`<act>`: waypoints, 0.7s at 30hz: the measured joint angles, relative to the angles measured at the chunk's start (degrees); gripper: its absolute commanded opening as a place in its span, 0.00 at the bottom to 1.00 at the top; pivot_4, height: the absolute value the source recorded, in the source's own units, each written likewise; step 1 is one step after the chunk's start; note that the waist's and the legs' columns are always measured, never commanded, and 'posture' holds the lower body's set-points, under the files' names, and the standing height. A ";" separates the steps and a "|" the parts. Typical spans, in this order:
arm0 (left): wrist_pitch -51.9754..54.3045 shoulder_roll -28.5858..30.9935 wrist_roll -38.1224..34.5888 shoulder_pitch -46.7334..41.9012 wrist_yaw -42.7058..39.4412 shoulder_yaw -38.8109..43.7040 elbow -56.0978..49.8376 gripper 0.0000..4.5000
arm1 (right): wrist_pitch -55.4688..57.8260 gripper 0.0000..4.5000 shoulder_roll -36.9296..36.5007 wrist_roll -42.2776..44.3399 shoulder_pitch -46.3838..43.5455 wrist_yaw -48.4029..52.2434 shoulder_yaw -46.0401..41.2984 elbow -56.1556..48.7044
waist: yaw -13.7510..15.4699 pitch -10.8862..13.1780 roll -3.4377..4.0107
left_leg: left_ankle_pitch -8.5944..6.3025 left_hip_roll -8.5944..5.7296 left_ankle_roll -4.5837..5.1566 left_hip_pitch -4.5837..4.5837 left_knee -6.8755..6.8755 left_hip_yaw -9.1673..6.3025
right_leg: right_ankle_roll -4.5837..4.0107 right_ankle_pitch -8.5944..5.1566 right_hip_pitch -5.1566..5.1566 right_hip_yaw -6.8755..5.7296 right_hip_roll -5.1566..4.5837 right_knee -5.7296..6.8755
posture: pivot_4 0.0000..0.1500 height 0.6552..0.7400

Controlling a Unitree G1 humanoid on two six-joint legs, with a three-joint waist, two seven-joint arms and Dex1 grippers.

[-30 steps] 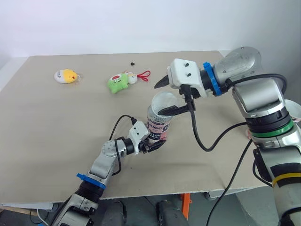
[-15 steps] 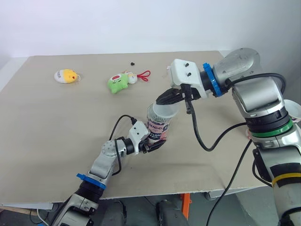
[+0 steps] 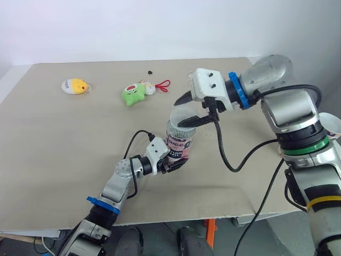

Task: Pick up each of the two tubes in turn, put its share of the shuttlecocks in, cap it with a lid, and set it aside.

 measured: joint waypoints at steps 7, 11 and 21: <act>0.00 -0.02 0.01 -0.03 0.00 0.00 0.02 0.66 | 0.94 0.98 0.21 -0.13 -0.06 0.33 0.00 1.33 | 0.00 0.00 0.00 | 0.00 0.00 0.00 0.00 0.00 -0.01 | 0.00 0.00 0.00 0.00 0.00 0.00 | 1.00 1.00; 0.01 -0.02 0.01 -0.03 0.02 0.00 0.03 0.66 | 1.31 0.80 0.21 -0.15 -0.05 0.44 0.01 1.33 | 0.00 0.00 0.00 | 0.00 0.00 0.00 0.00 0.00 0.00 | 0.01 0.00 0.00 0.00 0.00 0.00 | 1.00 1.00; 0.00 -0.02 0.01 -0.10 -0.01 0.01 0.09 0.66 | 1.96 0.01 0.20 -0.20 0.12 0.70 0.08 1.27 | 0.00 0.00 0.00 | 0.00 0.00 0.00 0.00 0.00 0.00 | 0.01 0.01 0.00 0.00 0.00 0.00 | 1.00 1.00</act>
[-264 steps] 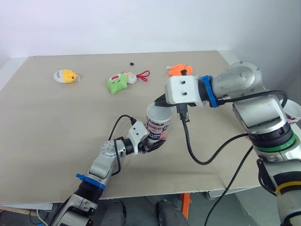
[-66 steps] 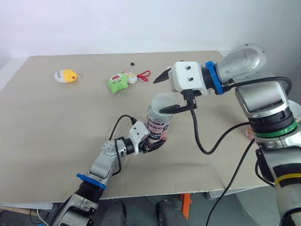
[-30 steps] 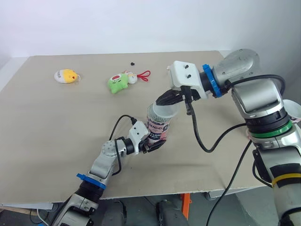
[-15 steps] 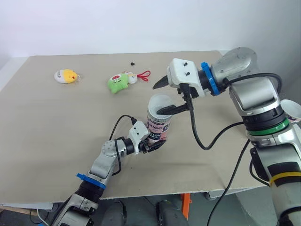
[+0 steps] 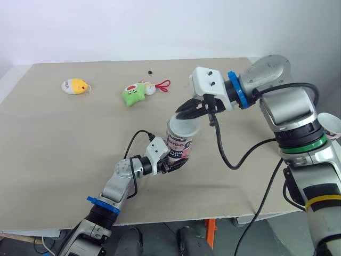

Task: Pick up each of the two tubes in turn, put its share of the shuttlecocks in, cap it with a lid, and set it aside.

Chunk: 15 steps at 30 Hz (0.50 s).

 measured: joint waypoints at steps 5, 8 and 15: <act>0.00 -0.01 0.00 -0.06 -0.01 0.00 0.07 0.66 | 0.32 0.01 0.00 0.00 0.18 0.59 0.05 -0.22 | 0.00 0.00 0.00 | 0.00 0.00 0.00 0.00 0.00 0.00 | 0.00 0.00 0.00 0.00 0.00 0.00 | 1.00 1.00; -0.02 -0.01 0.00 -0.09 0.00 0.01 0.13 0.66 | 0.57 0.01 0.08 0.24 0.17 0.73 0.05 -0.43 | 0.00 0.00 0.00 | 0.00 0.00 0.00 0.00 0.01 0.00 | 0.00 0.01 0.00 0.00 0.00 0.00 | 1.00 1.00; -0.04 -0.08 0.00 -0.15 0.01 0.03 0.22 0.66 | -0.65 0.01 1.35 0.59 -0.15 -0.41 0.04 -0.54 | 0.01 0.00 0.00 | 0.00 -0.01 0.00 -0.02 0.02 0.00 | 0.02 0.01 0.01 0.00 0.00 0.00 | 1.00 1.00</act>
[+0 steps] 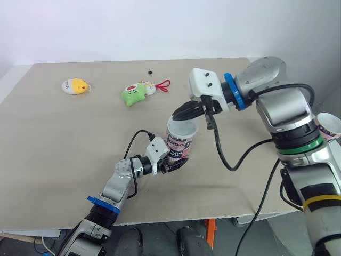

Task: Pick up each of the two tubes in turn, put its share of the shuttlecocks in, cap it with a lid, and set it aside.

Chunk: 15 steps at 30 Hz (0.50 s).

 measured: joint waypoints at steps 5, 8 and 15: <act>0.00 -0.02 0.00 -0.02 0.04 0.01 0.06 0.66 | -2.49 0.01 0.07 -2.13 0.00 -0.25 0.89 0.19 | 0.00 0.00 0.00 | 0.00 0.00 0.00 0.01 0.01 0.00 | 0.00 0.01 0.00 0.00 0.00 0.00 | 1.00 1.00; 0.00 -0.07 0.00 -0.01 0.16 0.01 0.06 0.66 | -3.66 0.01 0.12 -2.94 0.00 -0.15 1.53 0.26 | 0.00 0.00 0.00 | 0.00 0.00 0.00 0.00 0.01 0.00 | 0.01 0.01 0.01 0.00 0.00 0.00 | 1.00 1.00; 0.00 -0.10 0.00 0.08 0.26 0.07 0.05 0.66 | -4.68 0.01 0.30 -3.49 -0.01 -0.03 1.84 0.77 | 0.00 0.00 0.01 | 0.00 0.00 0.00 0.01 0.02 0.00 | 0.00 0.01 0.02 0.00 0.00 0.00 | 1.00 1.00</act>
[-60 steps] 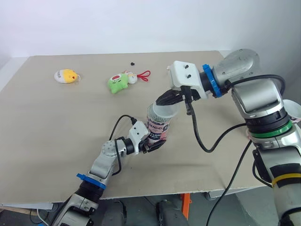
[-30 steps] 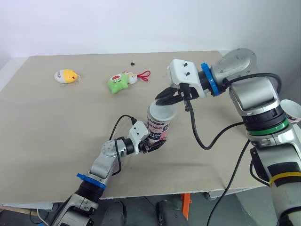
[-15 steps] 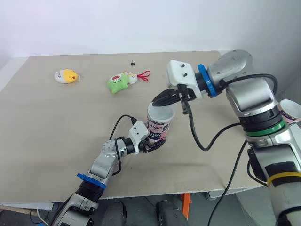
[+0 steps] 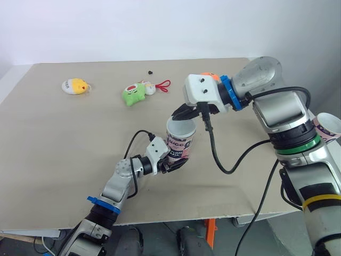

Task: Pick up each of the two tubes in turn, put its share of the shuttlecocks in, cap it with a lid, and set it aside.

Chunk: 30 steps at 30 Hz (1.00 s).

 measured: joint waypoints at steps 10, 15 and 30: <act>0.00 -0.07 -0.01 0.13 0.03 0.12 0.00 0.66 | 0.18 0.01 0.71 0.01 0.28 -0.46 -0.05 -0.11 | -0.02 -0.02 0.01 | 0.00 0.01 0.00 0.04 0.00 0.00 | -0.02 0.01 0.02 0.00 0.01 0.00 | 1.00 1.00; 0.01 -0.05 -0.05 0.28 0.08 0.31 0.03 0.66 | 0.11 0.01 1.28 0.05 1.51 -1.59 -0.55 -0.79 | -0.05 -0.10 0.07 | 0.00 0.03 0.00 0.06 0.00 0.01 | -0.03 0.02 0.03 0.00 0.03 0.00 | 1.00 1.00; 0.17 0.00 -0.04 0.39 0.04 0.48 0.58 0.66 | -0.99 0.01 3.48 0.25 7.29 -4.26 -4.19 -1.64 | -0.06 -0.54 0.12 | 0.00 0.05 0.00 0.42 -0.13 0.04 | -0.10 -0.05 0.31 0.00 0.06 0.00 | 1.00 1.00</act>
